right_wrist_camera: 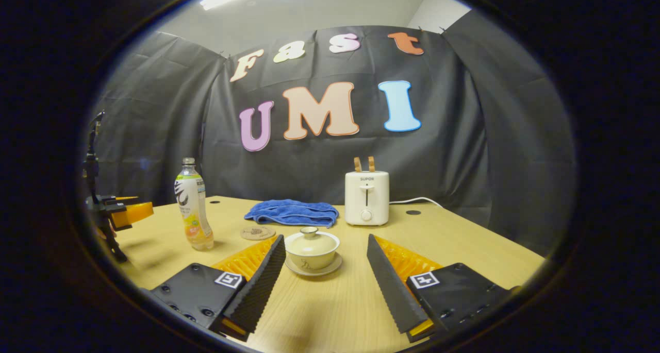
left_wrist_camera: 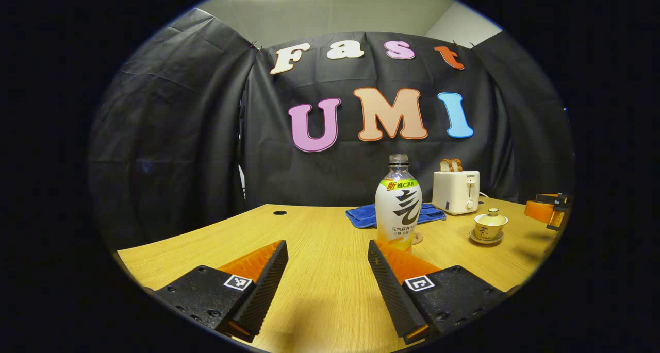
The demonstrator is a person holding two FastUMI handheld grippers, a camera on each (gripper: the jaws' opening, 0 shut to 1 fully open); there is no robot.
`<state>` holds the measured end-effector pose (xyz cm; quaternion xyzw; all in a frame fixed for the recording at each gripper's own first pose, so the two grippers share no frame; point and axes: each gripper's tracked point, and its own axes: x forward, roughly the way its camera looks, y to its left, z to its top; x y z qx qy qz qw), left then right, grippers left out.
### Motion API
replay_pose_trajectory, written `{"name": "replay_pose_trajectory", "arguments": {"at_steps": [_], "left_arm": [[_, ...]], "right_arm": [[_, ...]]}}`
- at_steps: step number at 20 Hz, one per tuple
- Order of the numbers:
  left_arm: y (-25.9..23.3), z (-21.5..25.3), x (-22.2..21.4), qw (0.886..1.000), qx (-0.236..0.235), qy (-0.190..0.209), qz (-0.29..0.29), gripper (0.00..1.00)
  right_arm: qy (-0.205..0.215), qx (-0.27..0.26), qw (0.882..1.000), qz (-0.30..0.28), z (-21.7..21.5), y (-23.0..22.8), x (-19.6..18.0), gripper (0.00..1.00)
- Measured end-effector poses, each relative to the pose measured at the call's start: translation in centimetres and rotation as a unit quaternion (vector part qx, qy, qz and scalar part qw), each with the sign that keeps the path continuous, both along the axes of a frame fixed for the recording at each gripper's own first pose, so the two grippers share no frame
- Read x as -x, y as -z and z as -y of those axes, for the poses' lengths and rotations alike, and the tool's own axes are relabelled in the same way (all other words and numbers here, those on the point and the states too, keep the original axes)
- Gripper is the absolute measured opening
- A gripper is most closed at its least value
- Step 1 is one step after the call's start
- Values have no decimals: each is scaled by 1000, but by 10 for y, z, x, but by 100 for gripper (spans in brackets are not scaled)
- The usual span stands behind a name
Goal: Open the teacup lid with one hand, grasp the water bottle and pour water into the teacup with the other hand; after pouring, place the water bottle on the coaster and then close the teacup lid.
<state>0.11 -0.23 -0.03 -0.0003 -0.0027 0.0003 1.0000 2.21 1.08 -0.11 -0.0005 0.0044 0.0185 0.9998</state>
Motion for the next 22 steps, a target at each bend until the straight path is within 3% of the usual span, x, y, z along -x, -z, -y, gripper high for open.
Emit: {"name": "replay_pose_trajectory", "arguments": {"at_steps": [11, 22], "left_arm": [[1, 0, 1, 1000, 0, 0, 0, 91], [1, 1, 1, 1000, 0, 4, 1, 91]], "right_arm": [[-38, 14, 999, -29, -31, 10, -63, 96], [-22, 45, 995, -85, -38, 28, -101, 96]]}}
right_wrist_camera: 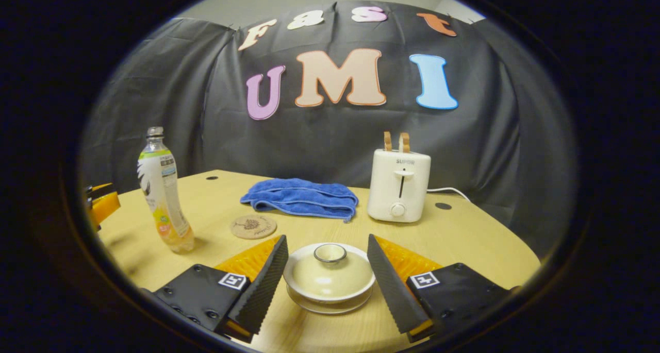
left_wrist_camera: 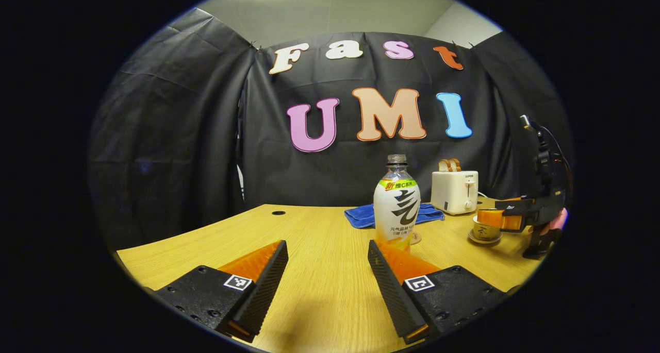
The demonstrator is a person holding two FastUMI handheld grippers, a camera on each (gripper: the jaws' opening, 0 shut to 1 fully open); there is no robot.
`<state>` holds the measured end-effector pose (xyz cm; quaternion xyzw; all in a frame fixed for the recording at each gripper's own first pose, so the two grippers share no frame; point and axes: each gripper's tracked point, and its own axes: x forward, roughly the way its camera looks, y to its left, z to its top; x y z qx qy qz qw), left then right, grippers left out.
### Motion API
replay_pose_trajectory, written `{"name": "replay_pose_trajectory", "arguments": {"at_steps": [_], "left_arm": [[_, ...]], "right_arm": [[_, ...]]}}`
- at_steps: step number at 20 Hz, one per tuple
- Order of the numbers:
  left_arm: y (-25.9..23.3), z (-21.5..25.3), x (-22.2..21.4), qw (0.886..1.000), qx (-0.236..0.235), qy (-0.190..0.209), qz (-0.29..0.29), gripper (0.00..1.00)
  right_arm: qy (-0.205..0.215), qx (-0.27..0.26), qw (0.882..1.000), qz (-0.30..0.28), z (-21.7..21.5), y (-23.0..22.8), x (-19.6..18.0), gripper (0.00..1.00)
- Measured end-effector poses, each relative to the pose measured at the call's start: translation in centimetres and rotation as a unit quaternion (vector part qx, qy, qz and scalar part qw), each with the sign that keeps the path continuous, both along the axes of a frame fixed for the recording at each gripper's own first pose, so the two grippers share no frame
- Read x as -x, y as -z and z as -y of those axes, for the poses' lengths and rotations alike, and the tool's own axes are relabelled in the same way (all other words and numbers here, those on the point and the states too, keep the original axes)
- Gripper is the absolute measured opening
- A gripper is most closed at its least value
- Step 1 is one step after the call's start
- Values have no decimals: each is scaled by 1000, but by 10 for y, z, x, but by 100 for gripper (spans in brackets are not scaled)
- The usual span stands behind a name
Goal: Open the teacup lid with one hand, grasp the water bottle and pour water into the teacup with the other hand; after pouring, place the water bottle on the coaster and then close the teacup lid.
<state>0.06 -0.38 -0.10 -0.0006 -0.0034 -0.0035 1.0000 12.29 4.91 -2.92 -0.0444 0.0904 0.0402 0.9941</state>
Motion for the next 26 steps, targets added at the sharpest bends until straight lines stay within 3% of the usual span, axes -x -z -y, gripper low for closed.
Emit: {"name": "replay_pose_trajectory", "arguments": {"at_steps": [4, 6, 9, 20, 26], "left_arm": [[1, 0, 0, 1000, 0, 0, 0, 91], [0, 1, 0, 1000, 0, 1, 0, 91], [2, 1, 0, 1000, 0, 1, 0, 91], [1, 3, 0, 1000, 0, 6, 0, 91], [0, 29, -1, 998, 0, 67, 3, 91]], "right_arm": [[1, 27, 1000, -5, -3, 5, -8, 63], [6, 36, 999, 2, -1, 0, -8, 56], [12, 38, 999, 5, 0, 1, -9, 36], [-28, 14, 998, 57, -9, -16, 11, 36], [-22, -13, 997, 79, 6, -24, 41, 36]]}}
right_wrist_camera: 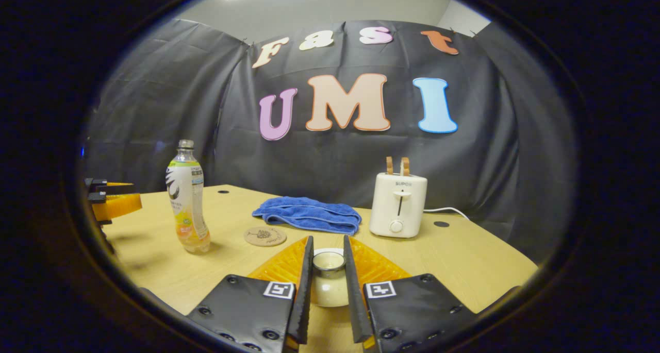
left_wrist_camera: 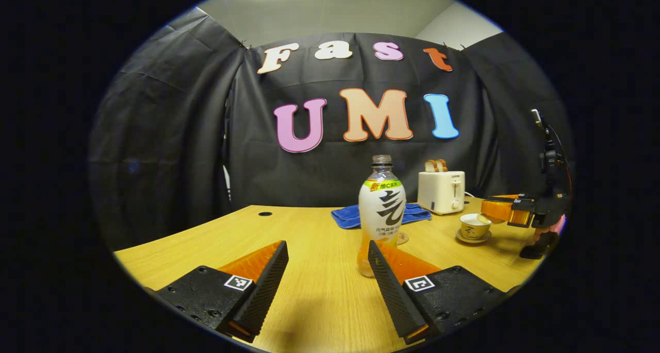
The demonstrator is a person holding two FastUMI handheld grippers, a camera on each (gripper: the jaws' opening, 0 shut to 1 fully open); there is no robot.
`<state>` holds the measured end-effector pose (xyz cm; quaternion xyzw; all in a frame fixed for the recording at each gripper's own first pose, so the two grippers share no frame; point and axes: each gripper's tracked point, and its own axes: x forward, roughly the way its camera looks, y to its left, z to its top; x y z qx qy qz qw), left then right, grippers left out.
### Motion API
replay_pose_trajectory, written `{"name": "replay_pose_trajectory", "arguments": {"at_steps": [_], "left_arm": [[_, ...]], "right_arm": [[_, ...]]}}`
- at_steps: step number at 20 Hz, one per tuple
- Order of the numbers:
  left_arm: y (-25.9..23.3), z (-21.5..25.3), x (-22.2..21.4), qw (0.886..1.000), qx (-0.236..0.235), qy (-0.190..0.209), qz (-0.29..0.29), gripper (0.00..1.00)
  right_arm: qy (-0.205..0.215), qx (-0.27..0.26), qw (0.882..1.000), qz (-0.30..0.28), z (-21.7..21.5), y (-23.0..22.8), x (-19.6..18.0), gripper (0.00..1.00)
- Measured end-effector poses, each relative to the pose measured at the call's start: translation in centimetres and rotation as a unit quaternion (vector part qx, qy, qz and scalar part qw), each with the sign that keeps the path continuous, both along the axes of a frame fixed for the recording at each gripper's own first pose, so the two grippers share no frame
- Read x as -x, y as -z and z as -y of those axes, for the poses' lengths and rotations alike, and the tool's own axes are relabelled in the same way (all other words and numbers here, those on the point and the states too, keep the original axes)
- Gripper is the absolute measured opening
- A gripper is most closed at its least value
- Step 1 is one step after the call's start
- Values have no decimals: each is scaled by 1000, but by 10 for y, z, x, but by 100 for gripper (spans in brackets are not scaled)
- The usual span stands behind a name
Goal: Open the teacup lid with one hand, grasp the water bottle and pour water into the teacup with the other hand; after pouring, place the water bottle on the coaster and then close the teacup lid.
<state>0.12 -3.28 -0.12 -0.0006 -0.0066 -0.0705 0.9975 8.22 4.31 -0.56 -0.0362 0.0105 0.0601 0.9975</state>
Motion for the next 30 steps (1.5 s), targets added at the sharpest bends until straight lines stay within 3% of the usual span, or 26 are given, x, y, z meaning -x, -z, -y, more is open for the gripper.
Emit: {"name": "replay_pose_trajectory", "arguments": {"at_steps": [3, 8, 22, 24, 26, 27, 30], "left_arm": [[0, 21, -3, 999, 0, 50, 1, 91], [0, 42, -23, 996, 4, 86, -4, 91], [21, 77, -97, 992, -20, 99, -69, 91], [19, 80, -103, 993, -18, 94, -66, 88], [21, 78, -108, 994, -19, 79, -67, 78], [22, 75, -106, 995, -21, 72, -68, 67], [24, 75, -107, 995, -29, 65, -73, 64]], "right_arm": [[6, -39, 999, -5, 13, 1, 9, 36], [14, -37, 999, 4, 26, -3, 18, 36], [38, -36, 999, 6, 60, -5, 30, 36], [38, -36, 999, 5, 61, -5, 30, 36], [38, -36, 999, 6, 62, -5, 30, 36], [39, -36, 999, 6, 63, -6, 30, 36], [47, -36, 998, 6, 71, -5, 30, 36]]}}
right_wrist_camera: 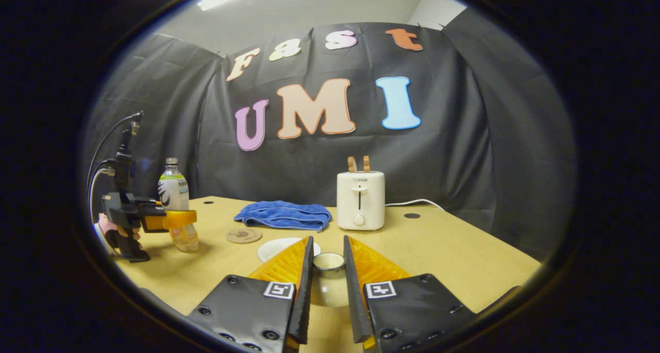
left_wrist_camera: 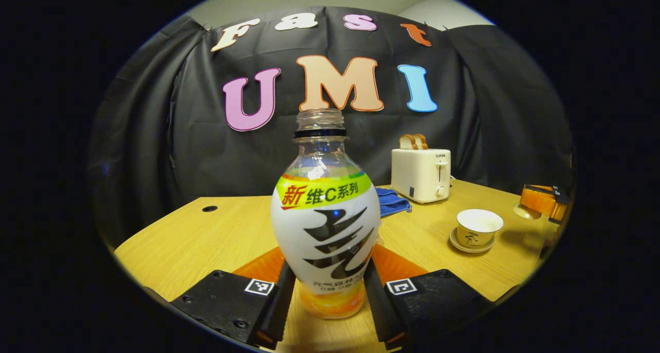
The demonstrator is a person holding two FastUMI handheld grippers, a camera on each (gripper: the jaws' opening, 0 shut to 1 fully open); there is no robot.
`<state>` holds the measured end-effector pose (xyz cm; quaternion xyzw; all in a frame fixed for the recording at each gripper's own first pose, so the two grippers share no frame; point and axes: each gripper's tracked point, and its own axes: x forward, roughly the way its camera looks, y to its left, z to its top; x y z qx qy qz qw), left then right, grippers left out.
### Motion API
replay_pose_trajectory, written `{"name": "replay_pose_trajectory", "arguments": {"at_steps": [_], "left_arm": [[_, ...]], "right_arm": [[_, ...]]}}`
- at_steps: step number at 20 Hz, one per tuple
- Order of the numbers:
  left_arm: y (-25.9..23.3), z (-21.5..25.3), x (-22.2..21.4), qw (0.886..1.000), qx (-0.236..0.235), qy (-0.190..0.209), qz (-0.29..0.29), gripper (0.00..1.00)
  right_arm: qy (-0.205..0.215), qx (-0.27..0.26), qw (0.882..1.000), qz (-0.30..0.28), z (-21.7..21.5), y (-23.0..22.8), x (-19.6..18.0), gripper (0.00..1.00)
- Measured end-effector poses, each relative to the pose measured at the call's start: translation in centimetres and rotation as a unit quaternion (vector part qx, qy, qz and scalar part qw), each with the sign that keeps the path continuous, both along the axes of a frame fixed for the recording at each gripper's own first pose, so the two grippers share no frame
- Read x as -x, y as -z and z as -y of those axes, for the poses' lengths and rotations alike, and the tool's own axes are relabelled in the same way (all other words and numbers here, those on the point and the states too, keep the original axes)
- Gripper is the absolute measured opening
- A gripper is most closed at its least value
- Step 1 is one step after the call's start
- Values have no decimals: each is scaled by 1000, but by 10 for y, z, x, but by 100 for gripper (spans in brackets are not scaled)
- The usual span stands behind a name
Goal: Open the teacup lid with one hand, grasp the water bottle and pour water into the teacup with the other hand; after pouring, place the water bottle on the coaster and then close the teacup lid.
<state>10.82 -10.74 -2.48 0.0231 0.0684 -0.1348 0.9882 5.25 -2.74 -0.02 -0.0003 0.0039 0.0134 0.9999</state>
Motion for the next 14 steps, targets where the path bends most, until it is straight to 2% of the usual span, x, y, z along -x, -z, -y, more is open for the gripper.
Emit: {"name": "replay_pose_trajectory", "arguments": {"at_steps": [2, 5, 8, 11, 14], "left_arm": [[-1, 1, 0, 1000, -18, 3, 0, 57], [-18, 12, -6, 998, -64, 5, 19, 56], [-45, 22, -16, 989, -137, 7, 55, 56], [-59, 33, -28, 967, -238, 11, 88, 56], [-56, 44, -36, 931, -348, 24, 107, 56]], "right_arm": [[7, 0, 1000, 0, 6, -1, 0, 36], [21, 0, 1000, 1, 20, -1, 1, 36], [33, 0, 999, 1, 30, -2, 2, 36], [36, 1, 999, 0, 35, -1, 1, 36], [36, 1, 999, 0, 37, -1, 1, 36]]}}
